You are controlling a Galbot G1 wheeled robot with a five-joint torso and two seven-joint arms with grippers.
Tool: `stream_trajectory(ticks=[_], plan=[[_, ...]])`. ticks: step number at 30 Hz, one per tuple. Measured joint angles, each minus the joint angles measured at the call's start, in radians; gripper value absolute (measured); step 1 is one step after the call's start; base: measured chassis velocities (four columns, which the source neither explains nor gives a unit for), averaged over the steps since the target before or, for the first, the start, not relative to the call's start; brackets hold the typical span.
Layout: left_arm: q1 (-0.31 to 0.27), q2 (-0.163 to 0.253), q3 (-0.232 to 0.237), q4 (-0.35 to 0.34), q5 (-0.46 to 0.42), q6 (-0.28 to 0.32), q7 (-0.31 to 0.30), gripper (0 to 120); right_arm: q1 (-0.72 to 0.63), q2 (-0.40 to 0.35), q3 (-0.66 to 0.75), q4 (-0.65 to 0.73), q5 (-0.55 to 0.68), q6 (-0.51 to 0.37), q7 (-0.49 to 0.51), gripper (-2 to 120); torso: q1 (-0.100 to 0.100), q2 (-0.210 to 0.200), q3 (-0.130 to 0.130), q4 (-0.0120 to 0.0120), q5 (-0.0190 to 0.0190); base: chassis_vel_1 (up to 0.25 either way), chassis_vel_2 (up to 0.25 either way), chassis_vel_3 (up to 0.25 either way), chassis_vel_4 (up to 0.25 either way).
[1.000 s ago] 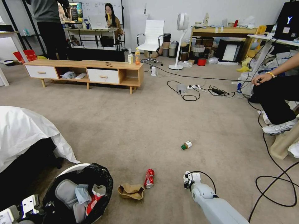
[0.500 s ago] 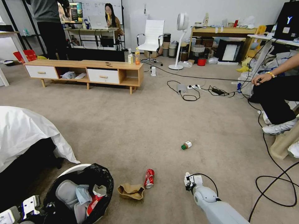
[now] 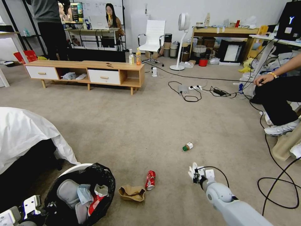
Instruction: Pick up the trash bin and place the garbage on the floor into it.
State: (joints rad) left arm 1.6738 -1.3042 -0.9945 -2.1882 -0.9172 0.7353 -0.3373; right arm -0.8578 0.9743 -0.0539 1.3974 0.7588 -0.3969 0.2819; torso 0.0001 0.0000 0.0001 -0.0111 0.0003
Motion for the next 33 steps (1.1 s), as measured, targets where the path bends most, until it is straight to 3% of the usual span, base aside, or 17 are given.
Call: stream_trajectory(ticks=[7,10,12,14,18,23,27,33], plan=[[-0.009,0.008,0.001,-0.002,-0.007,0.0,-0.003,1,-0.017,-0.068,0.013,0.254,-0.003,0.001,0.043,0,0.0,0.0,0.0,0.0001,-0.0005,0.0,0.0,0.0,0.0],[-0.011,0.01,0.0,-0.003,-0.01,0.0,-0.004,1,-0.014,-0.076,0.014,0.293,-0.003,0.0,0.05,0,0.0,0.0,0.0,0.0002,-0.0006,0.0,0.0,0.0,0.0],[-0.018,0.016,0.001,-0.005,-0.016,0.0,-0.007,1,0.035,-0.1,0.008,0.45,0.056,-0.019,0.086,0,0.0,0.0,0.0,0.0,-0.0009,0.0,0.0,0.0,0.0],[-0.018,0.017,0.001,-0.005,-0.016,0.0,-0.008,1,0.042,-0.101,0.006,0.461,0.063,-0.021,0.089,0,0.0,0.0,0.0,0.0001,-0.0011,0.0,0.0,0.0,0.0],[-0.024,0.025,0.002,-0.006,-0.024,0.0,-0.01,1,0.162,-0.107,-0.036,0.622,0.167,-0.031,0.118,0,0.0,0.0,0.0,0.0003,-0.0008,0.0,0.0,0.0,0.0],[-0.025,0.034,0.006,-0.01,-0.049,0.0,-0.02,1,0.229,-0.089,-0.082,0.715,0.23,-0.019,0.118,0,0.0,0.0,0.0,-0.0004,-0.0004,0.0,0.0,0.0,0.0],[-0.025,0.038,0.011,-0.011,-0.051,0.0,-0.023,1,0.302,-0.058,-0.16,0.78,0.302,-0.002,0.117,0,0.0,0.0,0.0,0.0004,-0.0007,0.0,0.0,0.0,0.0],[-0.025,0.045,0.016,-0.011,-0.048,0.0,-0.023,1,0.414,-0.013,-0.272,0.774,0.373,0.065,0.075,0,0.0,0.0,0.0,0.0,-0.0004,0.0,0.0,0.0,0.0]])
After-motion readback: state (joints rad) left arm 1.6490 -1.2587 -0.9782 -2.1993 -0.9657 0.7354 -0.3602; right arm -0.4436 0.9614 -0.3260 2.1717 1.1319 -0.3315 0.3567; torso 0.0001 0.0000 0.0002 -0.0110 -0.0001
